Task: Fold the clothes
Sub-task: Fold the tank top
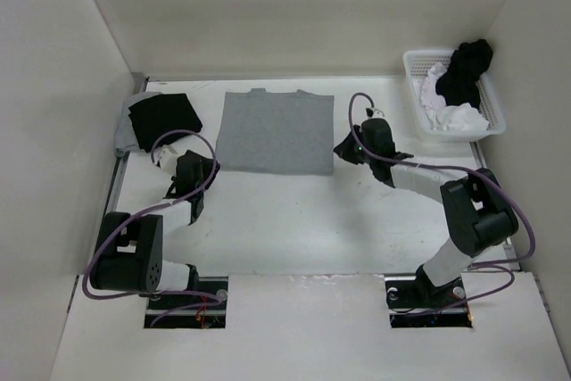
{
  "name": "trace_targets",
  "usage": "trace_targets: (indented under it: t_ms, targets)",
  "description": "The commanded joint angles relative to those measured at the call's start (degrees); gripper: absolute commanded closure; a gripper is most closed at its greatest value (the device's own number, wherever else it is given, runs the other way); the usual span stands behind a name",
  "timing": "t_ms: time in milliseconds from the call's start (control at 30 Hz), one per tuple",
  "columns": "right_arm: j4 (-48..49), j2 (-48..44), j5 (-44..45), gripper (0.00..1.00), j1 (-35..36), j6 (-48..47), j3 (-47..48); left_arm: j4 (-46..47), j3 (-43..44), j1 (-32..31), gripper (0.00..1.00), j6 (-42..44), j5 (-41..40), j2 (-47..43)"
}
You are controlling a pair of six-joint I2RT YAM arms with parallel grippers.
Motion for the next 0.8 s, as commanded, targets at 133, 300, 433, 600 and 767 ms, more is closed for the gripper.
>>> trace_targets:
  t_ms: [133,300,433,600,767]
  targets:
    - [11.89,-3.57,1.19,0.84,2.69,5.79,-9.66,11.35,-2.94,3.75,0.51,-3.57,8.03,3.29]
    - [14.79,-3.40,2.68,0.63,3.57,7.46,-13.70,16.02,-2.85,4.63,0.53,-6.47,10.50,9.19]
    - [15.58,-0.94,2.51,0.58,3.57,9.83,-13.97,17.78,-2.67,5.34,0.63,-7.44,10.41,12.00]
    - [15.50,1.52,0.14,0.57,3.57,11.94,-12.74,18.14,-2.67,5.43,0.76,-7.70,10.24,12.89]
    - [14.27,1.09,-0.39,0.56,3.57,12.91,-13.79,17.78,-2.85,5.43,0.83,-7.79,10.06,12.97]
